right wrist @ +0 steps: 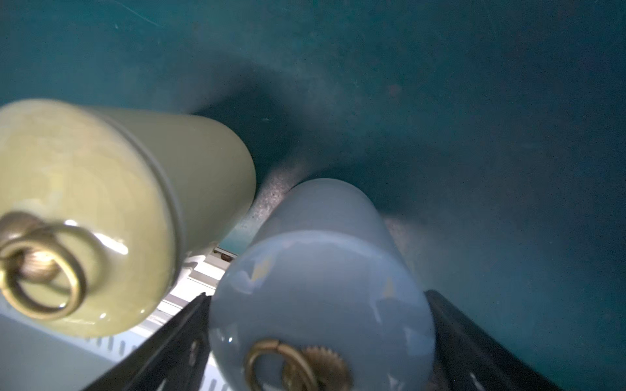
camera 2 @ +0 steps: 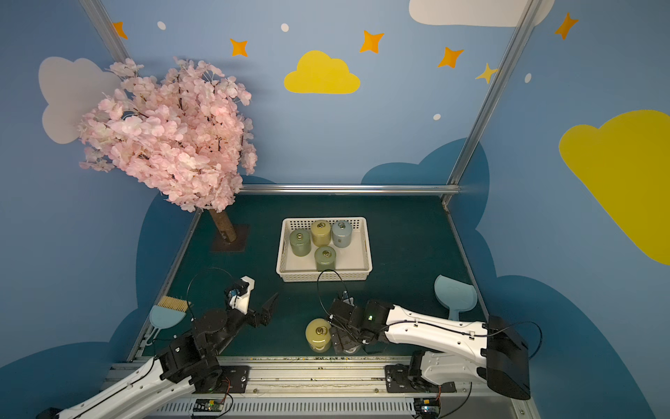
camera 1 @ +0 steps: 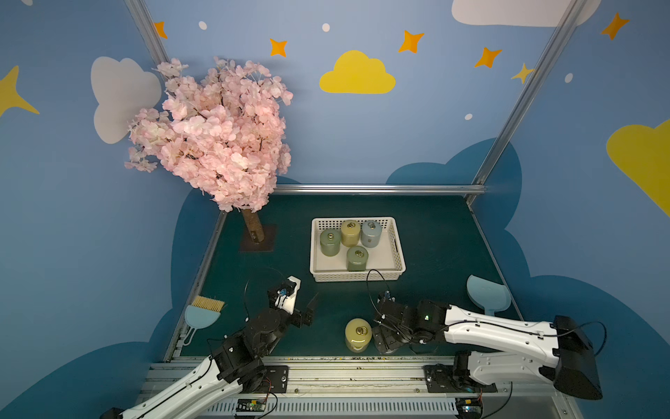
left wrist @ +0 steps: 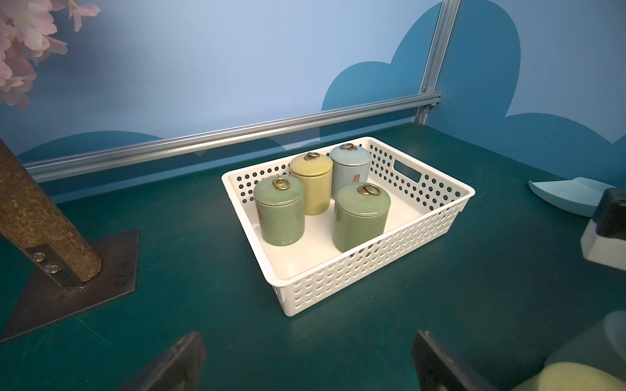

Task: Take the tea canister out of the basket
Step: Place the tea canister at the center of the board.

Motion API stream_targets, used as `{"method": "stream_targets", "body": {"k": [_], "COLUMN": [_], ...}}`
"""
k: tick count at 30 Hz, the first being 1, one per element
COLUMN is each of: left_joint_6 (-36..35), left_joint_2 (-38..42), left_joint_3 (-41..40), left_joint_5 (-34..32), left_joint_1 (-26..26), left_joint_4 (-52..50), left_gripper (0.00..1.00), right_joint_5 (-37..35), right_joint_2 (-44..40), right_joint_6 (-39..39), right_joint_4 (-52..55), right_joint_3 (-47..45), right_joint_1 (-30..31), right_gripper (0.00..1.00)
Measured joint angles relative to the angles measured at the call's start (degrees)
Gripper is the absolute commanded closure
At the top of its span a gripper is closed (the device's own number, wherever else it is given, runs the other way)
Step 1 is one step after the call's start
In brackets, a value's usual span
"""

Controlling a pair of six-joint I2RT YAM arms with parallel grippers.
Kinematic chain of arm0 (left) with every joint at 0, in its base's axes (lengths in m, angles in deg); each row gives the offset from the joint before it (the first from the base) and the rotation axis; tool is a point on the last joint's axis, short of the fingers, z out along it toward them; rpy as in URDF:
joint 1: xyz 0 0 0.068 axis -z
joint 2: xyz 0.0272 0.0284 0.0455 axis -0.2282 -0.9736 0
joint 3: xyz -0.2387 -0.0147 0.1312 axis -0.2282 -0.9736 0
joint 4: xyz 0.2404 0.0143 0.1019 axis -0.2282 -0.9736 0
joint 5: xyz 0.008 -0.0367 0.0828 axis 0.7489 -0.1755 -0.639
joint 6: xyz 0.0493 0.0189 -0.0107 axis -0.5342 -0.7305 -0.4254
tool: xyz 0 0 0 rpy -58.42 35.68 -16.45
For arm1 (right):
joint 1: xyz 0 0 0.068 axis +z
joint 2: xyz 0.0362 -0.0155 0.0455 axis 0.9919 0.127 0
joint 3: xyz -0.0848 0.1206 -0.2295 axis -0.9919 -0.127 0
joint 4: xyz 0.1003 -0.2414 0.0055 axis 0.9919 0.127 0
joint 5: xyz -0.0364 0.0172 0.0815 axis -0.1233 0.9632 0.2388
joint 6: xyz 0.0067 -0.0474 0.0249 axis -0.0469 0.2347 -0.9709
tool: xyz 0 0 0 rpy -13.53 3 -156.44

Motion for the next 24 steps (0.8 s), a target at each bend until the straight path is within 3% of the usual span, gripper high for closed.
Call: {"method": "stream_targets", "body": {"k": [11,18,24], "left_joint_6": [0.0,0.3,1.9], "left_joint_2": [-0.2,-3.6,-7.8], "left_joint_3": [0.0,2.2,7.6], "left_joint_5": [0.4,2.1,4.1], "left_joint_1": [0.0,0.0,0.0], "left_joint_4": [-0.1,-1.8,-2.8], "left_gripper": [0.00,0.00,0.00], "right_joint_5": [-1.7,-7.2,-9.7], "right_joint_2": [-2.5,-6.2,-9.2], "right_joint_6": [-0.1,0.4,4.4], "right_joint_4": [1.3,2.5,2.6], "right_joint_3": [0.3,1.2,3.5], "right_joint_1": [0.0,-0.2,-4.9], "right_gripper": [0.02,0.02,0.02]}}
